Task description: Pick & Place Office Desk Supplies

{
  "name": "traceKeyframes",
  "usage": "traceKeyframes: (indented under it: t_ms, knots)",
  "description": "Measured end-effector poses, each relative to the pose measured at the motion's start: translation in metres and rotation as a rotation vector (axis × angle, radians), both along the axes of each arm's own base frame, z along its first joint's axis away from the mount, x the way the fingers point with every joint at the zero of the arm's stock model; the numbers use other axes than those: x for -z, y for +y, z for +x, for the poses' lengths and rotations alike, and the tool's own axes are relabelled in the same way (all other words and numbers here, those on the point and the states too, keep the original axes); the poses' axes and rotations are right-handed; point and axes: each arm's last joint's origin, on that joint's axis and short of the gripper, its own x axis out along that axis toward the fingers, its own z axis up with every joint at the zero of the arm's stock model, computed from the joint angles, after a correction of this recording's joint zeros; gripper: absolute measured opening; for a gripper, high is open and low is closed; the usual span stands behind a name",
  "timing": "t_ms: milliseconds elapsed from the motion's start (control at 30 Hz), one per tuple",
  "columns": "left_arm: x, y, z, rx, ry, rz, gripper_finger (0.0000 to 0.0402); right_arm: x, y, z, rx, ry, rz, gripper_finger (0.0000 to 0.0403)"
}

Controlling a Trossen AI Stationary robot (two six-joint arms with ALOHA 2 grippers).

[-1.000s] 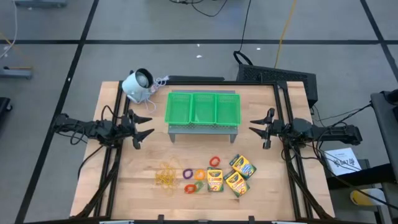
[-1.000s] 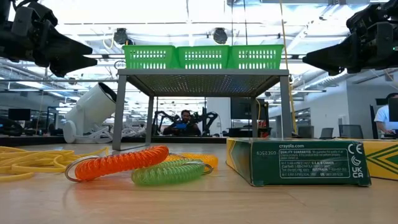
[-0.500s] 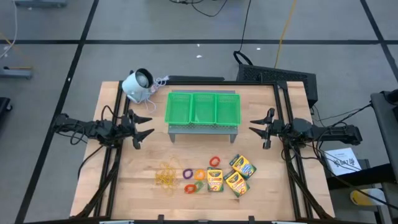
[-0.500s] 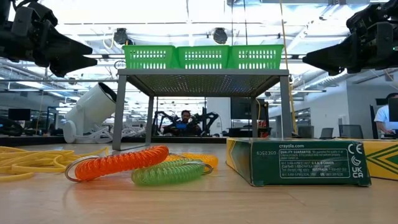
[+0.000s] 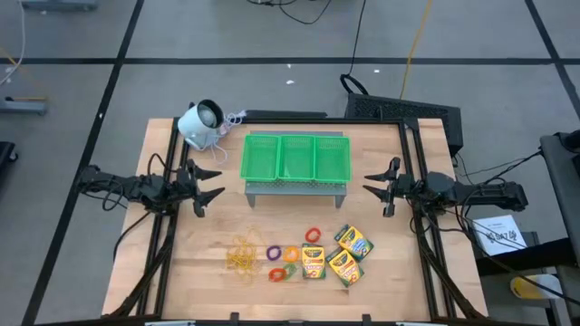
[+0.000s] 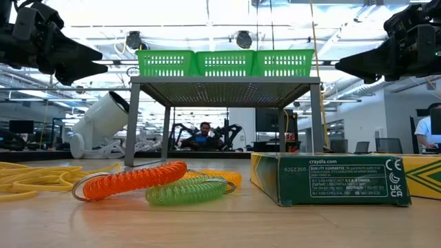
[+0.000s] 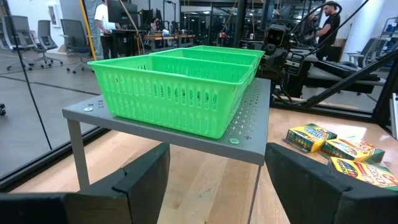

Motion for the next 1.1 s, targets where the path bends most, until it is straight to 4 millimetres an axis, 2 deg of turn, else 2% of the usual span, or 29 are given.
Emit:
traceKeyframes:
  t_ms: [900,967,1100]
  knots:
    - [0.0001,0.0000,0.0000,0.000,0.000,0.000,0.0271,-0.0003,0.0000,0.0000,-0.001,-0.004,0.005,0.0126]
    - [0.0000,0.0000,0.0000,0.000,0.000,0.000,0.0271,-0.0006,0.0005,0.0000,-0.023,-0.025,0.104,0.0126]
    - [0.0001,0.0000,0.0001,0.000,0.001,0.000,0.0271,-0.0015,0.0029,0.0003,-0.125,-0.076,0.437,0.0126]
